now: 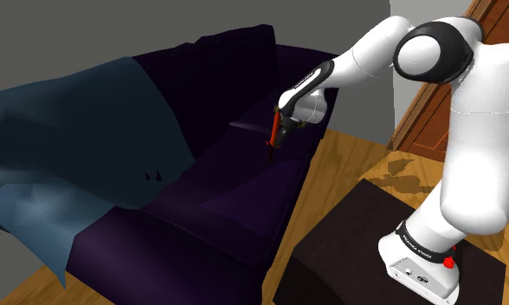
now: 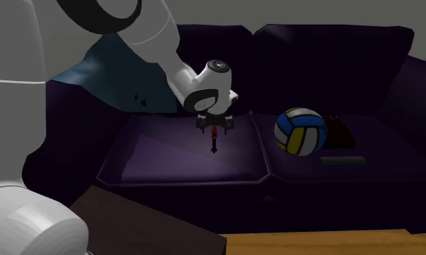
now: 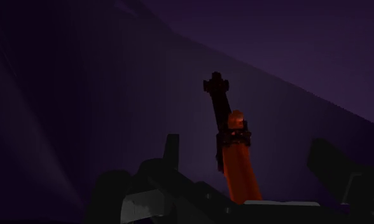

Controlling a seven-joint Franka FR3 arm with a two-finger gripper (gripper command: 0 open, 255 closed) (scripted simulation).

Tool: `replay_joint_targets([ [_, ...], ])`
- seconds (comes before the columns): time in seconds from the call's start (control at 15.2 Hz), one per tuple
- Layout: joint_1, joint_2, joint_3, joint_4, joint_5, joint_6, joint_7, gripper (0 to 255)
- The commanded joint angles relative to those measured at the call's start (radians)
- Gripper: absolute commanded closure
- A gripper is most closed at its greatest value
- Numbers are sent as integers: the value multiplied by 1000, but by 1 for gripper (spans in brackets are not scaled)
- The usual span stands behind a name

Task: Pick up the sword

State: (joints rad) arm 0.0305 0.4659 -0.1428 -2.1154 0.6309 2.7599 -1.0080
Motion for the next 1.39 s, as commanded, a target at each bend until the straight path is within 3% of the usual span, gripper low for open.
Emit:
replay_joint_targets([
  [0.0,-11,24,15,6,19,18,-19,0],
  [0.2,-20,42,26,11,32,31,-33,0],
  [0.26,-20,42,26,11,32,31,-34,255],
  [0.86,-20,42,26,11,32,31,-33,255],
  [1.32,17,-39,-24,-9,-30,-30,29,255],
])
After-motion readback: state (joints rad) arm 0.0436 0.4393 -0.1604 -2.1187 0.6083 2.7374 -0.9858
